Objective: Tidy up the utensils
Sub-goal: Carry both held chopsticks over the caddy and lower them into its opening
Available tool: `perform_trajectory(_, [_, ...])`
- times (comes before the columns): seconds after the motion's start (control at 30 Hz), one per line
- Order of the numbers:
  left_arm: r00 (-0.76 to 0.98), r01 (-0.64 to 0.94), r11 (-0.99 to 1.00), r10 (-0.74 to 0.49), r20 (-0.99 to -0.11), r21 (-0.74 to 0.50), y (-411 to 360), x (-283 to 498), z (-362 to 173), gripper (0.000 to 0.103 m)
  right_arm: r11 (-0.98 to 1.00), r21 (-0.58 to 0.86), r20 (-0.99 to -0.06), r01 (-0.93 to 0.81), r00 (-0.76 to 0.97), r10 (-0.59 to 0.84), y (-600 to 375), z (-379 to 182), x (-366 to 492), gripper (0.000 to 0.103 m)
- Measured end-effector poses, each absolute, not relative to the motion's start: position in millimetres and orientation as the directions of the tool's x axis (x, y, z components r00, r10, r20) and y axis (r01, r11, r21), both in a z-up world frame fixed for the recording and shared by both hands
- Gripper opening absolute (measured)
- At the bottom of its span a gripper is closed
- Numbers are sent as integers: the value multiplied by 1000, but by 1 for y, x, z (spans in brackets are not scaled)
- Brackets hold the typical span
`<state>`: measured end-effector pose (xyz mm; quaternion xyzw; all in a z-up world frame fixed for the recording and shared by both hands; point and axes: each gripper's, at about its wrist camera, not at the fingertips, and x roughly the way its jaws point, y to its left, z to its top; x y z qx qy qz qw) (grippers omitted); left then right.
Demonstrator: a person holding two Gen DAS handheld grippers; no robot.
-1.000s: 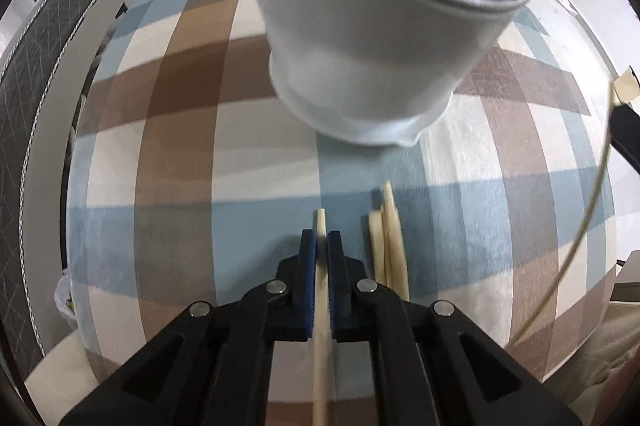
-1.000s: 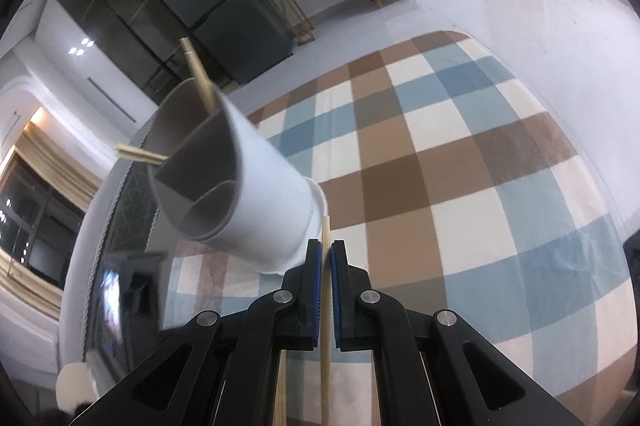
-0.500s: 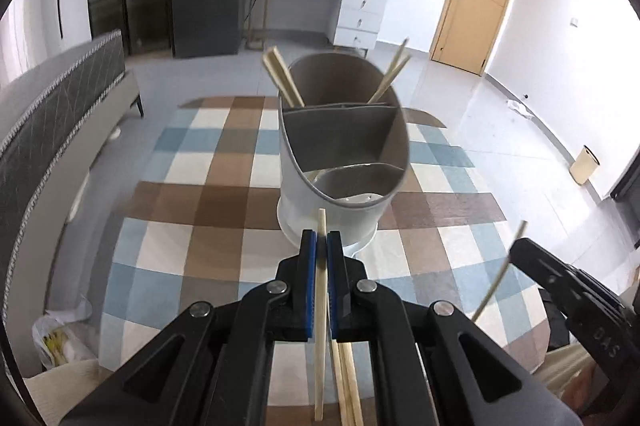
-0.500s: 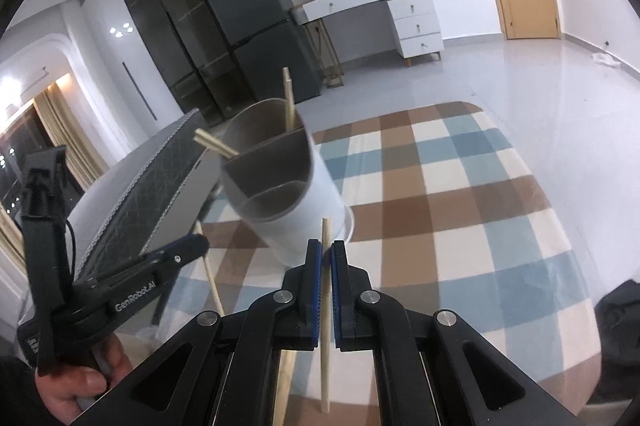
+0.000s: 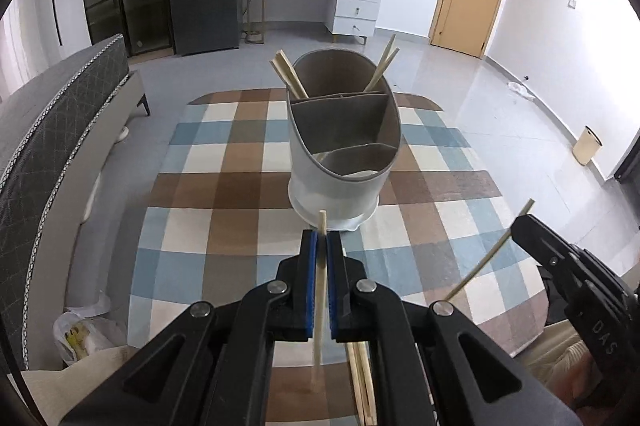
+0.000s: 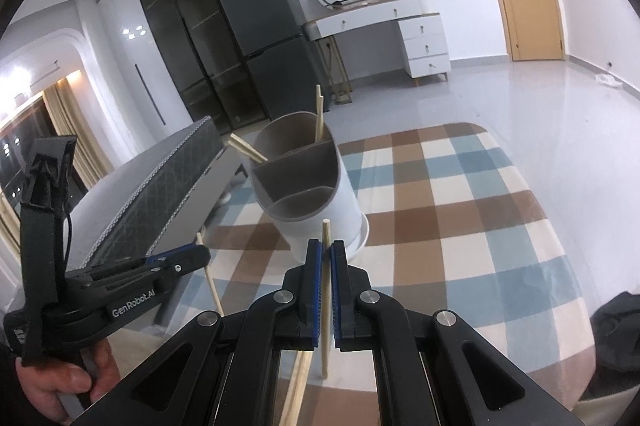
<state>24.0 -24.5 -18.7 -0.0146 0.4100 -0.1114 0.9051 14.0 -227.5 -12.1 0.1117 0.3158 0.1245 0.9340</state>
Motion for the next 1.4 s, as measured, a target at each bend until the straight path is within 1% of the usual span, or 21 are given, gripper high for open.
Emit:
perform_trajectory(0.2, [644, 200, 972, -224, -732, -122, -21, 21, -6, 1, 945, 280, -547, -168, 781, 301, -225, -7, 12, 4])
perform_trajectory(0.27, [630, 207, 968, -244, -737, -144, -20, 23, -1, 1, 945, 279, -539, -173, 786, 303, -224, -4, 11, 4])
perform_trajectory(0.5, [650, 225, 962, -266, -711, -155, -18, 31, 26, 1, 940, 285, -511, -188, 800, 315, -222, 8, 13, 4])
perform_trajectory(0.63, [664, 228, 957, -288, -690, -180, -17, 43, 47, 1, 938, 284, -489, -199, 811, 321, -224, 23, 21, 4])
perform_trajectory(0.73, [675, 210, 958, -287, -680, -197, -14, 55, 61, 1, 943, 247, -467, -224, 825, 319, -223, 39, 28, 4])
perform_trajectory(0.8, [678, 202, 957, -291, -675, -210, -12, 66, 70, 1, 945, 225, -457, -236, 831, 316, -223, 49, 35, 4])
perform_trajectory(1.13, [722, 201, 947, -317, -615, -252, -6, 118, 96, 1, 934, 226, -395, -278, 850, 349, -223, 100, 101, 4])
perform_trajectory(1.3, [736, 221, 940, -336, -588, -261, -6, 140, 105, 1, 929, 225, -364, -295, 859, 361, -219, 112, 131, 4])
perform_trajectory(1.4, [745, 225, 928, -361, -561, -298, 0, 154, 111, 1, 924, 244, -345, -295, 864, 367, -219, 117, 150, 4])
